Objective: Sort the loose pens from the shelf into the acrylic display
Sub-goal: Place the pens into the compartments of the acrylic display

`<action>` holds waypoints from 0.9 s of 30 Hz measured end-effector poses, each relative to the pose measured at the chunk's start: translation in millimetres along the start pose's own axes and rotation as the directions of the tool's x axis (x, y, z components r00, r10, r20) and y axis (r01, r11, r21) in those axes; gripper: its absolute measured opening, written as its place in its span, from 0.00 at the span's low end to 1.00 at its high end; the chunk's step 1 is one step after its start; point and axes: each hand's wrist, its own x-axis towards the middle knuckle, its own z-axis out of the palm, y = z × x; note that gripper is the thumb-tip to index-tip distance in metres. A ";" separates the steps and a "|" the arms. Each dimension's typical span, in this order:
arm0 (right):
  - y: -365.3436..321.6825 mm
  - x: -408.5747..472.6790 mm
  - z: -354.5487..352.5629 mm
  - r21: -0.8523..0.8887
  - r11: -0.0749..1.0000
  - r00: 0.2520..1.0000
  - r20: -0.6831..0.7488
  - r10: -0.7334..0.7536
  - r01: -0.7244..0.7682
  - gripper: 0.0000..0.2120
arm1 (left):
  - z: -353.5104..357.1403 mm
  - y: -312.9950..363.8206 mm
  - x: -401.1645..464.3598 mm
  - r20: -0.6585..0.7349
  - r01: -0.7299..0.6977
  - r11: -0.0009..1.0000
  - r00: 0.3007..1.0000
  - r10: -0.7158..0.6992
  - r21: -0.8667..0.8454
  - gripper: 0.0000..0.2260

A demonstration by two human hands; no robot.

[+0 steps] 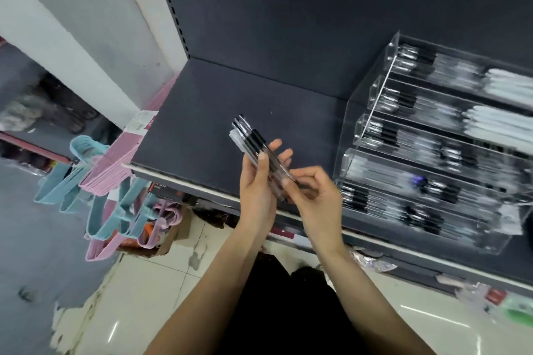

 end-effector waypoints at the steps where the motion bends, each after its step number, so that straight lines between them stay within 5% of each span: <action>1: 1.3 -1.6 -2.0 -0.004 1.000 1.000 -0.002 0.011 -0.011 0.06 | 3.2 -2.8 0.5 -0.008 -0.008 0.999 1.000 0.008 0.034 0.09; 5: 7.6 -10.2 -19.6 0.041 0.997 0.997 -0.054 0.061 -0.059 0.09 | 18.3 -19.4 -3.3 0.019 0.004 0.993 1.000 -0.006 0.121 0.06; 10: 13.8 -6.7 -69.8 0.144 0.986 0.994 -0.060 0.088 -0.079 0.06 | 36.7 -37.9 -18.7 0.121 0.175 0.984 0.977 -0.173 -0.011 0.10; 15: 25.6 -5.4 -132.3 0.170 0.974 0.988 0.048 0.146 -0.153 0.07 | 62.2 -68.9 -41.0 0.134 0.160 0.973 0.974 -0.183 0.167 0.12; 18: 30.2 -1.9 -174.6 -0.075 0.989 0.984 0.112 0.136 -0.128 0.07 | 81.1 -95.7 -56.8 0.106 0.140 0.956 0.979 -0.173 0.258 0.12; 21: 33.7 5.4 -217.4 -0.482 0.868 0.987 0.153 -0.053 0.122 0.05 | 106.1 -129.2 -73.9 0.054 0.144 0.950 0.985 -0.165 0.278 0.11; 27: 25.9 21.4 -273.5 -0.462 0.830 0.944 0.250 -0.217 0.313 0.08 | 148.8 -169.7 -99.2 0.013 0.102 0.948 0.994 -0.112 0.302 0.07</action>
